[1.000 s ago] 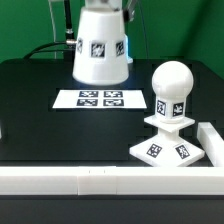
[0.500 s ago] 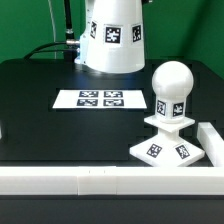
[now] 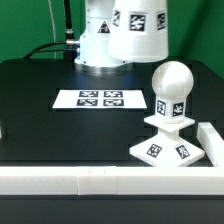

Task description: Assemble lamp

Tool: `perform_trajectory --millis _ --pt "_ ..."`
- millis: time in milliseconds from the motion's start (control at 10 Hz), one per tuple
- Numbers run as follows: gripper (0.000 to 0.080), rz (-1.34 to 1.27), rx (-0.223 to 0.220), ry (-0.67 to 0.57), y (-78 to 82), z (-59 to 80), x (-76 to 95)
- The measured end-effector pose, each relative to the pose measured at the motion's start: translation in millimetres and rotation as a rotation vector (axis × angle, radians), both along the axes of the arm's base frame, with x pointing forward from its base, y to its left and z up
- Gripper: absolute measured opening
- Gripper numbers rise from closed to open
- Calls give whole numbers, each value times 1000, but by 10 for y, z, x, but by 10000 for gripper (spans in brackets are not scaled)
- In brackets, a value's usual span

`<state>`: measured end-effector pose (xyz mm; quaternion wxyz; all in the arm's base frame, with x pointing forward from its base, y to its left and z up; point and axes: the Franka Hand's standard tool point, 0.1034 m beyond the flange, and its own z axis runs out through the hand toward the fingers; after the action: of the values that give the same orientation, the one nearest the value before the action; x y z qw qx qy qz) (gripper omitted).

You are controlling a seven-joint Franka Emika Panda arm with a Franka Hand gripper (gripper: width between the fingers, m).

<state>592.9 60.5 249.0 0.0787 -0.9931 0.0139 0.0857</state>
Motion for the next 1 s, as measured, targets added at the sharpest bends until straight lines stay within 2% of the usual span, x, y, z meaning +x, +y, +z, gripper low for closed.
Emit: perform_trajectory --millis 200,500,800,1000 --pt "46 -7 0 -8 210 -12 90" --pt "46 14 -1 1 400 -351 79" --pt "46 25 -3 11 374 -628 13" --pt "46 30 -2 14 366 -743 5"
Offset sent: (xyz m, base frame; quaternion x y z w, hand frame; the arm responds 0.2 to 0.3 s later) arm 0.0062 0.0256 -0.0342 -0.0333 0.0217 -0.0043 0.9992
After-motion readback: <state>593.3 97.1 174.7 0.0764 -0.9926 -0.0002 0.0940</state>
